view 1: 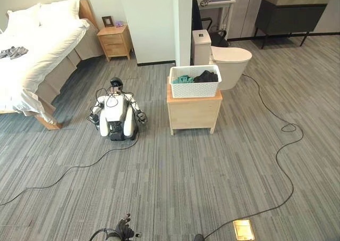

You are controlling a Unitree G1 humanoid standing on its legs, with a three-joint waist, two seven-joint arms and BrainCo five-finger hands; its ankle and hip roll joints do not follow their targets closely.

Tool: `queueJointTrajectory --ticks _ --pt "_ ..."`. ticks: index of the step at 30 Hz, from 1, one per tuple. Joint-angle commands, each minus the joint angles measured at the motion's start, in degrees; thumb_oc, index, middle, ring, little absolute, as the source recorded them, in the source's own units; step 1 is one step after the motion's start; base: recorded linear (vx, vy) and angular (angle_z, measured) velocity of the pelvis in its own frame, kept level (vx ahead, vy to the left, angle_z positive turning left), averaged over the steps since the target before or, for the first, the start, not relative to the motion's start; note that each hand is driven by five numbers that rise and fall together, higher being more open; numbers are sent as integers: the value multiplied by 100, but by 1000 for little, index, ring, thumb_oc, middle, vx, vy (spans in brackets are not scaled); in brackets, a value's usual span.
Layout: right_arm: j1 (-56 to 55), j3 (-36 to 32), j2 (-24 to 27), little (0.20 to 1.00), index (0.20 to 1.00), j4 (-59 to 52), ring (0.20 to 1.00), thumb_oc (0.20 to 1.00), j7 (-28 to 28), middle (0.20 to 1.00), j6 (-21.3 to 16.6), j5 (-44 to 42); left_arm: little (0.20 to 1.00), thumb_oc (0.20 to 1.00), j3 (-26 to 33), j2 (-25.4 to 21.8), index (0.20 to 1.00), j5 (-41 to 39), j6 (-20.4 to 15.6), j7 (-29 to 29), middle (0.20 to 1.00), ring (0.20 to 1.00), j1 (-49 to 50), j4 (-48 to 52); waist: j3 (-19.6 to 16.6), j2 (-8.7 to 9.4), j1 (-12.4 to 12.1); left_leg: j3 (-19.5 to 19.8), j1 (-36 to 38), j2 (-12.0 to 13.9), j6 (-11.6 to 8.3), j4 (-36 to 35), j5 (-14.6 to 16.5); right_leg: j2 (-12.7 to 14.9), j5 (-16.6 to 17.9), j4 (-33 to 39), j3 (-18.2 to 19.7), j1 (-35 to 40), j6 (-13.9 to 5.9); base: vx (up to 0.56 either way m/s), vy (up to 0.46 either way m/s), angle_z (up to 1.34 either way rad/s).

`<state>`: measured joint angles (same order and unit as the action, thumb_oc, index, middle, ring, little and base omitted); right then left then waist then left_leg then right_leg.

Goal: Grab the laundry basket,head to the washer,open it,put in the laundry and shut it.

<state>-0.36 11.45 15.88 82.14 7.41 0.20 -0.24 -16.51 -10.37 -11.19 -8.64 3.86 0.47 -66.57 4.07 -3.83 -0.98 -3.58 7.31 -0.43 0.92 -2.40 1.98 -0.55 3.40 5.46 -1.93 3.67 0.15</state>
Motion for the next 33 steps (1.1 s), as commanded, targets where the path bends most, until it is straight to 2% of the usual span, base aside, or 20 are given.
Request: queueJointTrajectory --ticks 1,33 --pt "128 259 71 1000 1000 480 1000 1000 20 1000 6 5 1000 1000 72 -63 1000 18 -183 -13 1000 1000 -154 -241 -169 182 -32 491 -170 244 -369 -260 -15 745 -240 -46 11 161 -691 0 0 0" --pt "124 196 82 1000 1000 492 1000 1000 29 1000 43 -103 1000 1000 213 -92 1000 -120 -119 56 1000 1000 -114 -94 -117 146 -54 592 -188 302 -413 -260 -57 664 -337 -46 -22 211 -629 1 -4 0"
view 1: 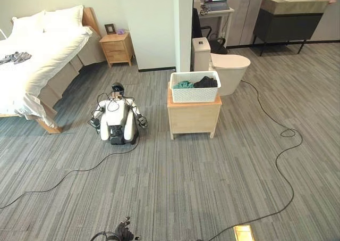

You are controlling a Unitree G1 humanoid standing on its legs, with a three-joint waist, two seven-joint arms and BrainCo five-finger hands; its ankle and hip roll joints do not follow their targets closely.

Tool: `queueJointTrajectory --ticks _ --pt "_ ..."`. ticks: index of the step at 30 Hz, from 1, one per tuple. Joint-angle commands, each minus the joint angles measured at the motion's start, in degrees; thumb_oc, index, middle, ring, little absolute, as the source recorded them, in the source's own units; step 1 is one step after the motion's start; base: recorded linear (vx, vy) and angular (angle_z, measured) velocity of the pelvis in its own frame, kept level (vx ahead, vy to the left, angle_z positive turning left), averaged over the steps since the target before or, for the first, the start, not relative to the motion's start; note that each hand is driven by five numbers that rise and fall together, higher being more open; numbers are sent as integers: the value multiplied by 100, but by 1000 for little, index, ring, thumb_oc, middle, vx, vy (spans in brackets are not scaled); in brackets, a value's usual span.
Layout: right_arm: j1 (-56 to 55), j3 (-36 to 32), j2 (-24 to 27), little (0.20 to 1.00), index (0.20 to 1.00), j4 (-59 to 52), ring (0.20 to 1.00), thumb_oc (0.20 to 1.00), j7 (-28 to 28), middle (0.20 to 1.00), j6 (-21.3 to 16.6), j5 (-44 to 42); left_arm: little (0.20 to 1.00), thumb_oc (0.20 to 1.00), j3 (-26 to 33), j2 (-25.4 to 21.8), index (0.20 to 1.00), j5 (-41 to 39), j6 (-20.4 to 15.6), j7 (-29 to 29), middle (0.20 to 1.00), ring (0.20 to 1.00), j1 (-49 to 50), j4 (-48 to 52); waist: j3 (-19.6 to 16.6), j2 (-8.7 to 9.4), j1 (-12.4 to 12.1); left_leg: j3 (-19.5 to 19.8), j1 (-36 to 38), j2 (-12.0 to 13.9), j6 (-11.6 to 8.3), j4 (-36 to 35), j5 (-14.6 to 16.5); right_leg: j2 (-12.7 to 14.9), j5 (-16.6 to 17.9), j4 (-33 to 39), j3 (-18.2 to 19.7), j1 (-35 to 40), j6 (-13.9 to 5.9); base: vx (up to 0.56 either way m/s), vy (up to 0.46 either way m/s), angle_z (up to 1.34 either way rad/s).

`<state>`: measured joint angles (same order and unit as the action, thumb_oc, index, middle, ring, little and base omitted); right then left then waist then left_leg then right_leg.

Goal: Grab the laundry basket,head to the washer,open it,put in the laundry and shut it.

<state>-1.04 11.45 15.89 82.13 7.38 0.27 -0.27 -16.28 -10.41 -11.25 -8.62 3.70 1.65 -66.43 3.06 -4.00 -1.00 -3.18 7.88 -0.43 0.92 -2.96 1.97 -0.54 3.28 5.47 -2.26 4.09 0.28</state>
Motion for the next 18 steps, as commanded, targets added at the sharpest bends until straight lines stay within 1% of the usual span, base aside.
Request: queueJointTrajectory --ticks 1,4,6,7,8,10,11,12,13,14,15,16,17,18 --pt "201 183 81 1000 1000 495 1000 1000 26 1000 41 -126 1000 1000 191 -95 1000 -129 -115 73 1000 1000 -230 -89 -12 157 -57 566 -255 317 -416 -204 -61 647 -328 -47 23 158 -633 23 -66 2" --pt "246 168 88 1000 1000 494 1000 1000 38 1000 33 -172 1000 1000 225 -126 1000 -211 -110 76 1000 1000 -241 -64 27 151 -74 610 -288 374 -450 -204 -105 573 -350 -47 42 148 -581 33 -96 2" --pt "307 160 100 1000 1000 472 1000 1000 62 1000 0 -240 1000 1000 226 -159 1000 -265 -115 96 1000 1000 -281 -24 93 152 -73 689 -340 463 -498 -204 -166 477 -367 -47 75 119 -510 20 -146 7" --pt "344 151 94 1000 1000 453 1000 1000 82 1000 -31 -294 1000 1000 225 -188 1000 -291 -101 106 1000 1000 -302 24 140 163 -62 761 -372 559 -544 -204 -213 386 -388 -71 132 102 -437 29 -203 10" --pt "369 138 91 1000 1000 430 1000 1000 93 1000 -68 -351 1000 1000 223 -240 1000 -309 -91 106 1000 1000 -319 119 201 177 -85 790 -385 698 -603 -204 -308 273 -500 -254 203 37 -360 33 -226 14" --pt "428 145 121 1000 1000 335 1000 1000 125 1000 -142 -414 1000 1000 201 -303 1000 -361 -89 78 1000 1000 -330 314 401 240 -101 847 -823 829 -688 655 -257 146 -712 -644 201 -53 -213 -7 -252 23" --pt "476 157 151 1000 1000 220 1000 1000 159 1000 -181 -472 1000 1000 194 -346 1000 -385 -80 81 1000 1000 -351 405 551 274 -138 962 -1217 807 -715 1292 -496 102 -754 -788 202 -61 -143 -35 -226 37" --pt "493 171 179 1000 1000 114 1000 1000 185 1000 -209 -503 1000 1000 191 -374 1000 -420 -75 61 1000 1000 -361 496 644 272 -155 1083 -1536 731 -639 1770 -700 45 -799 -896 177 -82 -74 -26 -209 33" --pt "546 198 201 1000 1000 39 1000 1000 207 1000 -224 -556 1000 1000 195 -399 1000 -444 -75 74 1000 1000 -364 533 734 316 -159 1151 -1930 649 -515 2396 -788 22 -856 -963 156 -99 -2 45 -190 23" --pt "601 216 230 1000 1000 -3 1000 1000 238 1000 -248 -599 1000 1000 196 -405 1000 -462 -84 88 1000 1000 -355 527 791 379 -180 1056 -2168 570 -381 2751 -781 22 -898 -998 122 -79 61 40 -132 10" --pt "603 216 229 1000 1000 -3 1000 1000 238 1000 -248 -599 1000 1000 197 -406 1000 -462 -84 88 1000 1000 -356 527 784 373 -175 1065 -2194 571 -379 2783 -766 17 -903 -1004 116 -90 59 180 -105 4" --pt "685 245 284 1000 1000 -88 1000 1000 250 1000 -246 -705 1000 1000 221 -444 1000 -565 -95 91 1000 1000 -358 545 846 407 -244 856 -2534 257 -269 2759 -569 -1 -999 -1040 69 -61 103 276 -45 11" --pt "735 287 292 1000 1000 -162 1000 1000 254 1000 -280 -743 1000 1000 282 -483 1000 -621 -115 99 1000 1000 -320 564 832 410 -340 795 -2595 20 -250 2352 -417 -67 -1068 -968 121 15 69 379 -46 13" --pt "766 325 294 1000 1000 -272 1000 1000 244 1000 -309 -774 1000 1000 336 -498 1000 -656 -112 85 1000 1000 -263 591 763 392 -429 814 -2595 -86 -271 1904 -498 -151 -1106 -906 148 41 45 379 5 6"
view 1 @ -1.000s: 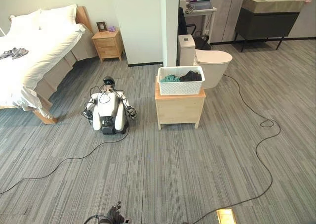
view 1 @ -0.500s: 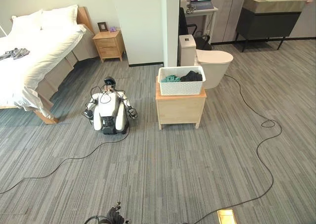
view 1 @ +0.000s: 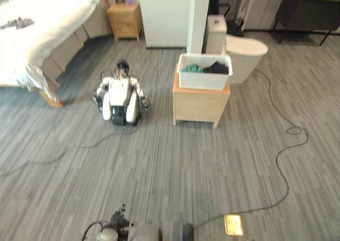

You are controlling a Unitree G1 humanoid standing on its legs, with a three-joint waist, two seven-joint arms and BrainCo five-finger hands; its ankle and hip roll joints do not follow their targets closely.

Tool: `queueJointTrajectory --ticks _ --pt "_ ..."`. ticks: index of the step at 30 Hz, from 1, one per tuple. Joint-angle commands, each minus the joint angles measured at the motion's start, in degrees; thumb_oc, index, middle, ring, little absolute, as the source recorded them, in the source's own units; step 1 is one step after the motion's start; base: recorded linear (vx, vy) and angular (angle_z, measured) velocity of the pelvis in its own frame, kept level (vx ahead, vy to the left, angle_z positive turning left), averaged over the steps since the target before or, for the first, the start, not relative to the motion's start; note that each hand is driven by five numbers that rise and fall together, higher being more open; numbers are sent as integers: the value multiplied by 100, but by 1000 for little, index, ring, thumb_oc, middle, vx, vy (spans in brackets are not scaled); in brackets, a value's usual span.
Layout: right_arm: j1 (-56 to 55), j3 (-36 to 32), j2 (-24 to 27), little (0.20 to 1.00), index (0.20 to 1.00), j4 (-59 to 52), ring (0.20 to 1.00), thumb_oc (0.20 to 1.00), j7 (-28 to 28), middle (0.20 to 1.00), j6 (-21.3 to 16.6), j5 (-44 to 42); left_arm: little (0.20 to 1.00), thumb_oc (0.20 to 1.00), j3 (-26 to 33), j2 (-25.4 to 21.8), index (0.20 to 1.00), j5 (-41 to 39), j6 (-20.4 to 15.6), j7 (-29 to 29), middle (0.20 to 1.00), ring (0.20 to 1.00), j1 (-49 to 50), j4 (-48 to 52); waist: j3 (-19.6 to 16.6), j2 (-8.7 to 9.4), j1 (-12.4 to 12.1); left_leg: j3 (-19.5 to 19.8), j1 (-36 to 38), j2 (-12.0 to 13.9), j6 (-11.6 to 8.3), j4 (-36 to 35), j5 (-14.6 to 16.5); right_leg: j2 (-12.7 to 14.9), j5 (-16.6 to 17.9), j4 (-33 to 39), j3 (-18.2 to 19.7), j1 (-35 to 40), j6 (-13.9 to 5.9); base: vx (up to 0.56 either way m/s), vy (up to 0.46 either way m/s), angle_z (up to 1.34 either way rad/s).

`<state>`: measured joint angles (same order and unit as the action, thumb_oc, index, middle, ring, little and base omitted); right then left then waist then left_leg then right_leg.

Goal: Grab the laundry basket,head to the washer,open it,put in the laundry and shut it.

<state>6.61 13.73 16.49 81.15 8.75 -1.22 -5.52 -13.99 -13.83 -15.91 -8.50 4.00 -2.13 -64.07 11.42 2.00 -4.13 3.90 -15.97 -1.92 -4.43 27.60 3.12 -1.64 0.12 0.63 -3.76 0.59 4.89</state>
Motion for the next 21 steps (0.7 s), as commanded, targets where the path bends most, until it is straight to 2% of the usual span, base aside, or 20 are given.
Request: queueJointTrajectory --ticks 1,2,3,4,6,7,8,9,10,11,12,13,15,16,18,19,20,21 --pt "31 151 215 1000 1000 -236 1000 1000 103 1000 -178 -267 1000 1000 136 -167 1000 -198 -133 60 1000 1000 147 309 -118 -227 -208 123 -217 -11 232 -1635 -806 -137 -855 -376 341 457 -427 383 21 7" --pt "100 212 198 1000 1000 -303 1000 1000 113 1000 -190 -279 1000 1000 172 -179 1000 -204 -140 65 1000 1000 187 259 -137 -228 -321 111 -358 -73 208 -2149 -1016 -205 -941 -300 410 602 -437 292 17 -7" --pt "98 214 193 1000 1000 -303 1000 1000 113 1000 -189 -279 1000 1000 173 -184 1000 -204 -141 64 1000 1000 189 258 -129 -199 -324 94 -316 -93 213 -2198 -1033 -177 -957 -296 417 622 -440 484 67 5" --pt "168 273 135 1000 1000 -352 1000 1000 115 1000 -186 -308 1000 1000 240 -180 1000 -225 -150 75 1000 1000 224 126 -205 -138 -527 -59 -633 -210 175 -2754 -1183 -210 -1148 -182 588 945 -474 528 98 -30" --pt "168 300 69 1000 1000 -394 1000 1000 32 1000 -155 -269 1000 1000 364 -218 1000 -195 -128 43 1000 1000 341 -28 -331 -22 -704 -269 -545 -153 250 -2869 -1226 -130 -1345 -214 730 1240 -509 762 178 -24" --pt "94 288 -88 1000 1000 -419 1000 1000 -19 1000 -159 -246 1000 1000 432 -291 1000 -139 -126 62 1000 1000 352 -147 -384 157 -790 -120 -728 -188 394 -2293 -1314 -11 -1397 -636 802 1336 -554 791 207 -50" --pt "29 262 -135 1000 1000 -407 1000 1000 -39 1000 -168 -249 1000 1000 462 -322 1000 -131 -113 49 1000 1000 323 -204 -406 262 -803 -82 -704 -243 437 -2118 -1239 37 -1313 -868 787 1312 -668 721 203 -72" --pt "-10 244 -184 1000 1000 -391 1000 1000 -80 1000 -165 -247 1000 1000 503 -362 1000 -108 -101 44 1000 1000 330 -220 -421 376 -814 -106 -592 -348 533 -1970 -1061 140 -959 -1260 740 1257 -867 344 99 -70" --pt "-10 243 -182 1000 1000 -390 1000 1000 -80 1000 -165 -247 1000 1000 503 -360 1000 -108 -101 44 1000 1000 329 -220 -431 363 -820 -104 -602 -333 530 -1972 -1066 126 -947 -1257 748 1244 -865 434 177 -19" --pt "-39 154 -205 1000 1000 -362 1000 1000 -144 1000 -154 -213 1000 1000 490 -454 1000 -49 -92 -21 1000 1000 344 -152 -422 393 -837 -193 -294 -365 672 -1983 -806 257 164 -2466 537 828 -1275 407 201 0" --pt "-58 131 -192 1000 1000 -373 1000 1000 -161 1000 -144 -216 1000 1000 476 -504 1000 -48 -87 -32 1000 1000 360 -87 -389 332 -805 -219 -125 -346 753 -1987 -681 306 703 -3096 422 598 -1381 561 280 -6" --pt "-47 80 -169 1000 1000 -410 1000 1000 -166 1000 -135 -245 1000 1000 460 -562 1000 -57 -85 -43 1000 1000 346 -23 -321 223 -726 -176 142 -298 836 -2016 -580 364 1050 -3834 279 273 -1456 443 240 -16" --pt "-57 -71 -107 1000 1000 -506 1000 1000 -111 1000 -134 -327 1000 1000 401 -629 1000 -77 -90 -31 1000 1000 302 127 -194 -23 -533 -181 696 -144 933 -2153 -429 684 1105 -4573 -264 -236 -1444 425 238 13" --pt "-53 -148 -56 1000 1000 -579 1000 1000 -77 1000 -137 -385 1000 1000 351 -644 1000 -93 -99 -15 1000 1000 278 162 -146 -138 -425 -168 893 -65 954 -2203 -370 843 839 -4721 -564 -592 -1333 428 175 20" --pt "-104 -247 39 1000 1000 -743 1000 1000 -46 1000 -163 -485 1000 1000 349 -675 1000 -101 -108 -31 1000 1000 301 248 -91 -179 -217 -135 1323 -58 943 -2270 -204 933 338 -4116 -932 -877 -1178 447 57 1" --pt "-110 -286 92 1000 1000 -833 1000 1000 -23 1000 -175 -514 1000 1000 379 -701 1000 -133 -119 -36 1000 1000 333 271 -63 -155 -160 -151 1493 -61 914 -2280 -107 984 213 -3688 -1018 -1010 -1159 417 -58 18" --pt "-109 -340 200 1000 1000 -954 1000 1000 1 1000 -172 -527 1000 1000 428 -731 1000 -142 -116 -47 1000 1000 392 354 -63 -145 -105 -152 1635 -29 847 -2308 4 1032 93 -2967 -1140 -994 -1127 452 -130 13" --pt "-83 -375 291 1000 1000 -1028 1000 1000 43 1000 -180 -535 1000 1000 469 -751 1000 -163 -151 -39 1000 1000 422 369 -47 -111 -69 -146 1831 -6 770 -2351 151 1086 122 -2216 -1187 -1078 -1132 304 -114 4"
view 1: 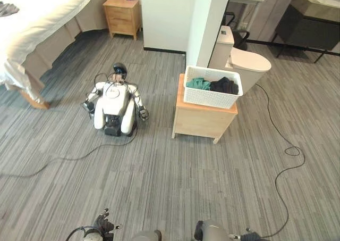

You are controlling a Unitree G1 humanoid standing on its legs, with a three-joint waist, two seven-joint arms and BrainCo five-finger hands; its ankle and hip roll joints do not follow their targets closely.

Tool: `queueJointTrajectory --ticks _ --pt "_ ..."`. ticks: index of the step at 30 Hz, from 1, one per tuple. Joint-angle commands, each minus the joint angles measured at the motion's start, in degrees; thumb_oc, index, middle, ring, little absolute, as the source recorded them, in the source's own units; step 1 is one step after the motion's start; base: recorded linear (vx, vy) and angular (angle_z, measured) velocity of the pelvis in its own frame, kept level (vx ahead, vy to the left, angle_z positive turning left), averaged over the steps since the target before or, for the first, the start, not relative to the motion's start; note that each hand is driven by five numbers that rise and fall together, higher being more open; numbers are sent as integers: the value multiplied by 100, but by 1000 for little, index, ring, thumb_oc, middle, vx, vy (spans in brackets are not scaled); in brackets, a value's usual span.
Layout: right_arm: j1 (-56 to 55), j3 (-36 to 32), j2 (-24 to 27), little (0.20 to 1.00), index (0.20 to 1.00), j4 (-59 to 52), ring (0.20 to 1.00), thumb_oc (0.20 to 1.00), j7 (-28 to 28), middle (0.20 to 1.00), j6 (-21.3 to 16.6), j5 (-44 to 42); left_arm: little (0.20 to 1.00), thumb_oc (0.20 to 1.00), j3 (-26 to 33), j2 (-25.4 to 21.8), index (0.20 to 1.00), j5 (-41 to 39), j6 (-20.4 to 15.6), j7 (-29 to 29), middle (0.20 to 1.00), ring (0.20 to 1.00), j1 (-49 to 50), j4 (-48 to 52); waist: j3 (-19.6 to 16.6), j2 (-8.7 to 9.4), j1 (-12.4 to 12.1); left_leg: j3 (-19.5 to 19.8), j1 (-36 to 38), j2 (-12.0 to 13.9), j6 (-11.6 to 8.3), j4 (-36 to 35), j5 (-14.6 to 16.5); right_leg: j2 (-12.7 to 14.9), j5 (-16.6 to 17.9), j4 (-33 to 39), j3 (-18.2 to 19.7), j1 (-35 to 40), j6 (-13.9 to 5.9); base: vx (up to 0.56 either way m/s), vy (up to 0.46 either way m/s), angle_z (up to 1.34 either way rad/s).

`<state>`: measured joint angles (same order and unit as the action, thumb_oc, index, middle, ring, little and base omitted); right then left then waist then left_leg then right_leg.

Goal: Grab the laundry basket,head to the washer,open it,put in the laundry and shut it.

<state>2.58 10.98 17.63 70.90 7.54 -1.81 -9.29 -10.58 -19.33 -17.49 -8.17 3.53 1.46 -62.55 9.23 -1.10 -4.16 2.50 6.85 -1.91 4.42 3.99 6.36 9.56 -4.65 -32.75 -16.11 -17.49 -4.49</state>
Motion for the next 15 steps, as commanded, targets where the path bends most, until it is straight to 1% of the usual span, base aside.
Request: queueJointTrajectory --ticks 1,2,3,4,5,6,7,8,9,10,11,12,13,14,15 --pt "320 -100 177 1000 1000 -3 1000 1000 164 1000 -122 -158 1000 1000 128 -200 1000 -5 -183 8 1000 1000 62 217 171 199 -65 -7 -451 -8 -115 9 -173 -33 599 1122 48 730 -195 429 -193 -5" --pt "361 -158 277 1000 1000 -77 1000 1000 196 1000 -118 -225 1000 1000 196 -200 1000 -4 -222 26 1000 1000 79 205 188 263 -4 56 -230 -10 -231 -19 60 -26 832 2389 293 653 -295 425 -187 1" --pt "358 -208 291 1000 1000 -91 1000 1000 189 1000 -102 -255 1000 1000 225 -191 1000 28 -229 30 1000 1000 59 162 167 320 61 132 -119 -24 -278 -29 168 24 998 2834 538 533 -394 628 -256 20" --pt "329 -277 295 1000 1000 -76 1000 1000 184 1000 -85 -281 1000 1000 258 -171 1000 63 -243 56 1000 1000 30 93 190 294 96 204 74 61 -330 -12 351 39 1219 3302 822 468 -493 535 -197 28" --pt "264 -326 287 1000 1000 -44 1000 1000 147 1000 -70 -278 1000 1000 305 -143 1000 101 -254 52 1000 1000 22 10 191 291 129 252 226 124 -385 -6 467 95 1351 3572 970 434 -581 510 -194 33" --pt "236 -348 282 1000 1000 -3 1000 1000 129 1000 -52 -274 1000 1000 318 -129 1000 137 -247 65 1000 1000 16 -56 175 312 157 301 334 182 -417 -19 539 153 1430 3691 1071 346 -627 472 -202 31" --pt "202 -371 275 1000 1000 65 1000 1000 105 1000 -36 -276 1000 1000 318 -107 1000 163 -251 64 1000 1000 12 -131 148 298 182 375 479 261 -470 -54 569 152 1497 3705 1112 338 -650 464 -228 36" --pt "153 -384 273 1000 1000 109 1000 1000 77 1000 -34 -290 1000 1000 315 -100 1000 178 -251 60 1000 1000 4 -189 99 343 206 435 589 301 -517 -94 564 148 1570 3680 1169 391 -653 524 -279 51" --pt "50 -421 237 1000 1000 152 1000 1000 51 1000 -39 -318 1000 1000 300 -97 1000 236 -246 52 1000 1000 14 -269 1 404 246 516 751 382 -592 -199 622 127 1638 3625 1213 489 -653 516 -304 55" --pt "-4 -451 208 1000 1000 193 1000 1000 25 1000 -40 -336 1000 1000 304 -84 1000 256 -238 40 1000 1000 27 -322 -96 427 282 536 862 519 -655 -245 600 78 1669 3496 1260 516 -641 535 -350 67" --pt "-73 -444 191 1000 1000 262 1000 1000 -15 1000 -58 -363 1000 1000 314 -70 1000 241 -231 52 1000 1000 64 -395 -178 369 324 570 967 762 -746 -207 490 -90 1641 3259 1313 459 -581 461 -351 74" --pt "-111 -445 178 1000 1000 299 1000 1000 -30 1000 -65 -408 1000 1000 290 -61 1000 242 -223 49 1000 1000 71 -431 -210 352 358 641 957 920 -797 -101 405 -215 1560 3094 1377 411 -529 446 -383 87" --pt "-179 -440 146 1000 1000 435 1000 1000 -43 1000 -83 -487 1000 1000 270 -43 1000 224 -215 43 1000 1000 75 -509 -286 275 397 734 901 1170 -900 152 95 -488 1398 2879 1416 407 -407 393 -394 59" --pt "-213 -443 119 1000 1000 532 1000 1000 -51 1000 -109 -551 1000 1000 280 -40 1000 184 -211 27 1000 1000 76 -540 -304 269 375 759 705 1290 -936 535 -263 -629 1293 2829 1388 514 -307 342 -416 11" --pt "-192 -468 137 1000 1000 607 1000 1000 -31 1000 -138 -686 1000 1000 296 -41 1000 65 -215 25 1000 1000 38 -485 -263 288 360 854 136 1323 -925 1407 -732 -671 1194 2838 1318 648 -193 334 -552 -24"
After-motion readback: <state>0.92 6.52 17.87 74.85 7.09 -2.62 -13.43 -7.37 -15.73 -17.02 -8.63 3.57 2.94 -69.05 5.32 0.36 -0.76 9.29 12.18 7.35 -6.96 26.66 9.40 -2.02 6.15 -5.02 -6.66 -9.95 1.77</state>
